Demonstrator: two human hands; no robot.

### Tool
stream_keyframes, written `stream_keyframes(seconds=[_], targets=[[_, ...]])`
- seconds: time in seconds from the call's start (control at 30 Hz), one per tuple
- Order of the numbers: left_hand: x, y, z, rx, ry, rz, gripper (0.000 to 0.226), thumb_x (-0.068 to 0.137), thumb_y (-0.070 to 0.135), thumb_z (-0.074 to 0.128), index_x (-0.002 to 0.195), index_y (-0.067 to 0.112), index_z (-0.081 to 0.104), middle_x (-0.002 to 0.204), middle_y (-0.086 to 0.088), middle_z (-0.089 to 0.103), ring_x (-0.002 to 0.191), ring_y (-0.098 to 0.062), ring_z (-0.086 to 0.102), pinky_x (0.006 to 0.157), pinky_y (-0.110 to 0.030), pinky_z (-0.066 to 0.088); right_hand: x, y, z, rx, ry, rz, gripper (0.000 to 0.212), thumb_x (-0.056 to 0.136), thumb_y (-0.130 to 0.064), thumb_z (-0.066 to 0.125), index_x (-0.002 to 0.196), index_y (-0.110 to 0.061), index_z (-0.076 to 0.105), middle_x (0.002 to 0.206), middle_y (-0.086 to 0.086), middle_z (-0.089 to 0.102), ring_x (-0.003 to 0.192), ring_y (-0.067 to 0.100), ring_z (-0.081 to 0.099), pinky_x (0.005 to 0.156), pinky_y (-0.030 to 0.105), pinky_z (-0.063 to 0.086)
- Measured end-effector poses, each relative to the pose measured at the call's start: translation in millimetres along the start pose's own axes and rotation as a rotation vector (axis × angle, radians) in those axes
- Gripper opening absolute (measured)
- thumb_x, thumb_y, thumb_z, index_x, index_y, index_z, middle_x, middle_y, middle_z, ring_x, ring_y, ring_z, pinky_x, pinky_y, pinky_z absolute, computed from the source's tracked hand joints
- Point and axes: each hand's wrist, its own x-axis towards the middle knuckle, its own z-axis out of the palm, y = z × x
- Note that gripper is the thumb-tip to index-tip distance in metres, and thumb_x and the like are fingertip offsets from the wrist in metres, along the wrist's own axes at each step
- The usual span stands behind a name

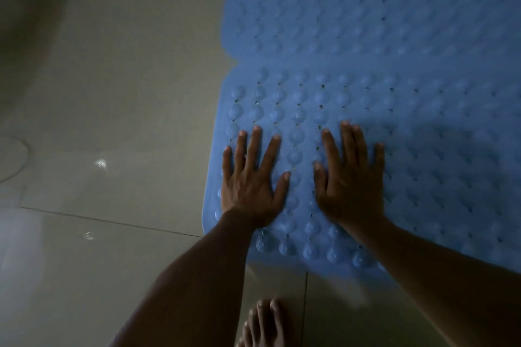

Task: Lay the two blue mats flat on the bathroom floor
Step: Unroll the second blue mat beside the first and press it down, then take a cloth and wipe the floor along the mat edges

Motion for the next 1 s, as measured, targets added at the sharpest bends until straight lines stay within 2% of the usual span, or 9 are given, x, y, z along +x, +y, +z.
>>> stream_keyframes(seconds=[0.13, 0.37, 0.5, 0.57, 0.6, 0.67, 0.7, 0.77, 1.0], targets=[[3, 0, -3, 0.024, -0.039, 0.007, 0.076, 0.098, 0.066, 0.015, 0.161, 0.032, -0.01, 0.168, -0.005, -0.025, 0.154, -0.028, -0.024, 0.125, -0.054, -0.007, 3, 0, -5, -0.017, -0.029, -0.011, 0.063, 0.098, -0.046, 0.035, 0.155, -0.02, 0.027, 0.165, 0.014, 0.015, 0.153, 0.03, 0.01, 0.118, 0.061, 0.01], [1, 2, -11, 0.037, -0.098, 0.017, 0.073, 0.099, 0.066, 0.008, 0.161, 0.032, -0.012, 0.168, -0.007, -0.024, 0.155, -0.031, -0.021, 0.124, -0.054, -0.006, 5, 0, -7, -0.021, -0.089, -0.025, 0.063, 0.096, -0.045, 0.037, 0.153, -0.019, 0.034, 0.162, 0.018, 0.024, 0.151, 0.036, 0.019, 0.116, 0.065, 0.014], [6, 19, -36, 0.124, -0.302, -0.049, 0.072, 0.098, 0.063, 0.004, 0.152, 0.032, -0.03, 0.159, -0.007, -0.042, 0.151, -0.032, -0.031, 0.124, -0.055, -0.009, 8, 8, -19, 0.062, -0.258, -0.033, 0.071, 0.089, -0.055, 0.031, 0.153, -0.023, 0.033, 0.162, 0.014, 0.025, 0.15, 0.032, 0.019, 0.114, 0.063, 0.013], [13, 33, -59, 0.169, -0.409, -0.086, 0.078, 0.102, 0.059, 0.023, 0.159, 0.026, -0.02, 0.165, -0.012, -0.031, 0.155, -0.036, -0.017, 0.125, -0.055, 0.002, 20, 23, -46, 0.072, -0.397, -0.114, 0.073, 0.09, -0.059, 0.028, 0.156, -0.028, 0.021, 0.166, 0.009, 0.01, 0.153, 0.026, 0.008, 0.117, 0.057, 0.011], [19, 40, -73, 0.19, -0.454, -0.091, 0.081, 0.101, 0.058, 0.034, 0.162, 0.023, -0.008, 0.169, -0.015, -0.016, 0.157, -0.037, -0.001, 0.124, -0.054, 0.011, 28, 32, -64, 0.076, -0.497, -0.144, 0.071, 0.093, -0.058, 0.032, 0.156, -0.029, 0.019, 0.166, 0.006, 0.009, 0.153, 0.024, 0.008, 0.119, 0.054, 0.012], [39, 57, -105, 0.206, -0.513, -0.072, 0.075, 0.098, 0.057, 0.047, 0.158, 0.021, 0.021, 0.164, -0.015, 0.026, 0.148, -0.035, 0.033, 0.119, -0.05, 0.028, 50, 57, -106, 0.114, -0.609, -0.098, 0.064, 0.094, -0.055, 0.043, 0.15, -0.027, 0.031, 0.16, 0.006, 0.028, 0.147, 0.024, 0.027, 0.118, 0.047, 0.024], [52, 67, -125, 0.196, -0.531, -0.055, 0.072, 0.096, 0.058, 0.05, 0.155, 0.023, 0.028, 0.159, -0.013, 0.038, 0.143, -0.033, 0.041, 0.116, -0.049, 0.034, 63, 71, -131, 0.139, -0.603, -0.067, 0.062, 0.092, -0.055, 0.047, 0.146, -0.027, 0.037, 0.155, 0.006, 0.037, 0.143, 0.026, 0.036, 0.116, 0.045, 0.03], [78, 88, -174, 0.191, -0.484, -0.007, 0.076, 0.093, 0.06, 0.054, 0.156, 0.023, 0.03, 0.156, -0.011, 0.043, 0.141, -0.031, 0.044, 0.115, -0.049, 0.038, 92, 96, -186, 0.149, -0.509, -0.041, 0.061, 0.091, -0.053, 0.051, 0.145, -0.025, 0.04, 0.153, 0.007, 0.041, 0.14, 0.027, 0.041, 0.114, 0.039, 0.035], [126, 173, -406, 0.103, 0.041, 0.15, 0.08, 0.096, 0.056, 0.056, 0.16, 0.025, 0.02, 0.161, -0.012, 0.037, 0.143, -0.034, 0.041, 0.114, -0.048, 0.039, 160, 158, -426, 0.11, -0.028, -0.01, 0.057, 0.092, -0.048, 0.057, 0.142, -0.023, 0.044, 0.144, 0.004, 0.052, 0.132, 0.024, 0.049, 0.108, 0.029, 0.038]])
